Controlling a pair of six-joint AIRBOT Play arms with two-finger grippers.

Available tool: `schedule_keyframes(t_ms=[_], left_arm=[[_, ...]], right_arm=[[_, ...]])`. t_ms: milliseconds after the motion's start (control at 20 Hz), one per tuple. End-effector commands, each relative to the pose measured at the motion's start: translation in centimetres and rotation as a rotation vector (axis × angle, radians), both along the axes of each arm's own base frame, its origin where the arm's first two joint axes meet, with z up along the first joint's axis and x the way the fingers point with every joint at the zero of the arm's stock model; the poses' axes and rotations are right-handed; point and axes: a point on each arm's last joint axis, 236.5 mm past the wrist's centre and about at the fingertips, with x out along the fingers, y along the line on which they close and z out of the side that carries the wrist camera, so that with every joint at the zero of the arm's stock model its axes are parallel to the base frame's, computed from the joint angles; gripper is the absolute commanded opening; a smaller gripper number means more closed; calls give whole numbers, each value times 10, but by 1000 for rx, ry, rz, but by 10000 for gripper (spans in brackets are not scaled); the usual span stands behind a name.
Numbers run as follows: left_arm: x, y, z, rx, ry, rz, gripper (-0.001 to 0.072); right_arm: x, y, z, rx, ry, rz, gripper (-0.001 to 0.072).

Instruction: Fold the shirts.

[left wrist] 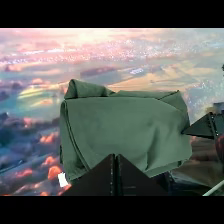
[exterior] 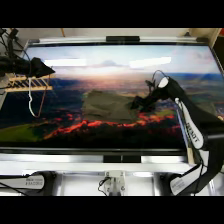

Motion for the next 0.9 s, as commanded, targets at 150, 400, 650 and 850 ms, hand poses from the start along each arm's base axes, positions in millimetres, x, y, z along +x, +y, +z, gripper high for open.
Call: schedule_keyframes(t_ms=[150,400,650,850], left_arm=[[-1,-6,0,8,-13,-25,45],[-2,-9,0,8,-12,-31,45],[-2,-9,0,7,-10,-30,45],[-2,-10,0,7,-10,-30,45]], right_arm=[[4,31,-11,164,24,-8,208],[24,48,61,400,-119,100,62],[63,-42,181,326,-360,-19,62],[48,-163,247,142,-449,-270,62]])
